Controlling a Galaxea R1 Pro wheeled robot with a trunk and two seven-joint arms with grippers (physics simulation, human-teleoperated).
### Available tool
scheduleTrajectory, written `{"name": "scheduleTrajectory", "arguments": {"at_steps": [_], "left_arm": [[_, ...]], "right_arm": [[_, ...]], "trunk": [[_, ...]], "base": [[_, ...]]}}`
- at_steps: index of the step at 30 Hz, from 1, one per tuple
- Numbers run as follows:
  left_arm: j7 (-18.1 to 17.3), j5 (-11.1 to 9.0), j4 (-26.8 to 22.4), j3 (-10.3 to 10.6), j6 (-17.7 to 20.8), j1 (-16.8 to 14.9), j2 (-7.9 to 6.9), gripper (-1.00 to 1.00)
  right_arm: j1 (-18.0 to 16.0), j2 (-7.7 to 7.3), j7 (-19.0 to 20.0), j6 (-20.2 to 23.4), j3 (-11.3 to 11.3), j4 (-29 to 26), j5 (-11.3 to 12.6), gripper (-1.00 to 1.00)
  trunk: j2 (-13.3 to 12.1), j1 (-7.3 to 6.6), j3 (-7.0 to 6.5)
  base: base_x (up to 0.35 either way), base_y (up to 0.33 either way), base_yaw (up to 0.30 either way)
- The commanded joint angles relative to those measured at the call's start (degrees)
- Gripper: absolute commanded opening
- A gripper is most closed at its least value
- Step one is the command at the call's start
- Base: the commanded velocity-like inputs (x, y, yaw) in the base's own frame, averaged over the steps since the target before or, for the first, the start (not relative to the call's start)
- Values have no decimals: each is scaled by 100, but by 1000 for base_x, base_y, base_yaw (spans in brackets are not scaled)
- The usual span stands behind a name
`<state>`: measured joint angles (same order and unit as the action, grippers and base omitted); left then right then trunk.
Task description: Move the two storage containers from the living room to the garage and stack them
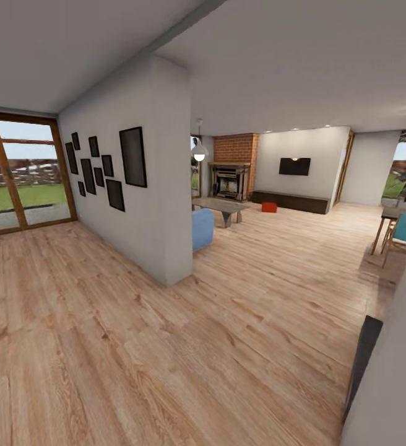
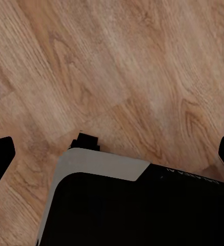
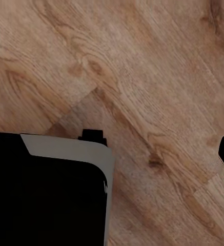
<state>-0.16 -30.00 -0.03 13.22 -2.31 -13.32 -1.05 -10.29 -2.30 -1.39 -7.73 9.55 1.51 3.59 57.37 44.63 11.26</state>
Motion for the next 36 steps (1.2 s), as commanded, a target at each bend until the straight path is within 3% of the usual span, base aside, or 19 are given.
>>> {"name": "scheduleTrajectory", "arguments": {"at_steps": [1, 36], "left_arm": [[-2, -50, 3, 49, -15, -4, 0, 100], [-2, -50, 3, 49, -15, -4, 0, 100]], "right_arm": [[-8, 2, -10, -32, 47, 16, 37, 100], [-8, 10, 10, -27, 65, 16, 28, 100]], "trunk": [[4, 4, 8], [4, 4, 8]], "base": [[321, 0, 0], [322, 0, 0]]}}
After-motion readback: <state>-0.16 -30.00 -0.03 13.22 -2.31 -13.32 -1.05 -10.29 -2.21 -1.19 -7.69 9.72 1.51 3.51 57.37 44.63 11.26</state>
